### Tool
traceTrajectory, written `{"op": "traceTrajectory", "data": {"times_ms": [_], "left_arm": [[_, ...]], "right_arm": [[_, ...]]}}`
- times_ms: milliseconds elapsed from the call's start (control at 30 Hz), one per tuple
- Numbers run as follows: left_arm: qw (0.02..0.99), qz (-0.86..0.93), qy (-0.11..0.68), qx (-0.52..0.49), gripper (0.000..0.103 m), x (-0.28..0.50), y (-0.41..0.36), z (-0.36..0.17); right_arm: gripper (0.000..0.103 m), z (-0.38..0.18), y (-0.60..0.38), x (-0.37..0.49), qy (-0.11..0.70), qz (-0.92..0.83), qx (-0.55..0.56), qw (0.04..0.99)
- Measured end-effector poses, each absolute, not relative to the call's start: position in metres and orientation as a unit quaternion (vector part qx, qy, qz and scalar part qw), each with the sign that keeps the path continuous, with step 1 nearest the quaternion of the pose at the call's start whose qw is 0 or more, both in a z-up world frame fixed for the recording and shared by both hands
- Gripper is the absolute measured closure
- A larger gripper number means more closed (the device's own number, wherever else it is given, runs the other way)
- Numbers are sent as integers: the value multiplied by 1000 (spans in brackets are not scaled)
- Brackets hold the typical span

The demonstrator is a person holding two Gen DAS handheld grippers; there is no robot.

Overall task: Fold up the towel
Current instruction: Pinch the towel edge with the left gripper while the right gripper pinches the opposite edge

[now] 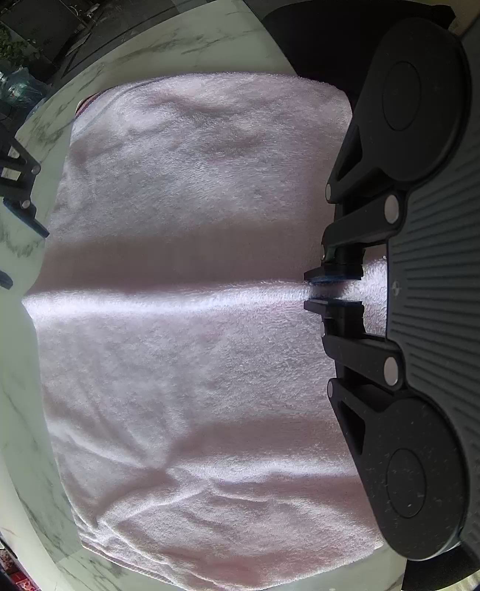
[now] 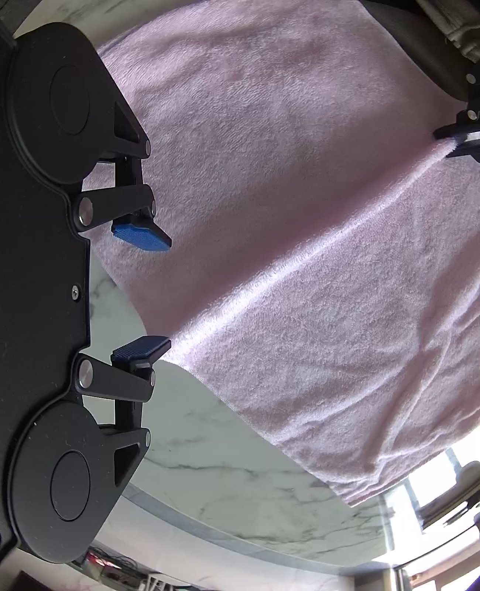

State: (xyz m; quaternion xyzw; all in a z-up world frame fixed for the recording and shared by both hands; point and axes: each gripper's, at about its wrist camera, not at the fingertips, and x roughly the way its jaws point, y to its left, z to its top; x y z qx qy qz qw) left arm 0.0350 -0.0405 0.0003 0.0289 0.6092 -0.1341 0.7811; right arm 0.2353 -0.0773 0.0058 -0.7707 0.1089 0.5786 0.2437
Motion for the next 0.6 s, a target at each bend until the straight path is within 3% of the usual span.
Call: {"op": "traceTrajectory", "data": {"times_ms": [100, 200, 333, 467, 600], "left_arm": [[782, -137, 607, 39, 95, 35, -44, 2], [783, -137, 605, 44, 95, 34, -47, 4], [785, -138, 601, 57, 95, 34, -50, 4], [786, -140, 599, 58, 95, 24, -40, 0], [787, -141, 599, 56, 95, 22, -37, -3]], "right_arm": [[55, -7, -72, 240, 58, 582, -795, 160], [62, -18, -71, 240, 27, 582, -805, 107], [63, -32, -69, 239, -9, 586, -808, 62], [79, -42, -68, 233, -18, 589, -807, 29], [86, -45, -68, 226, -11, 591, -806, 13]]}}
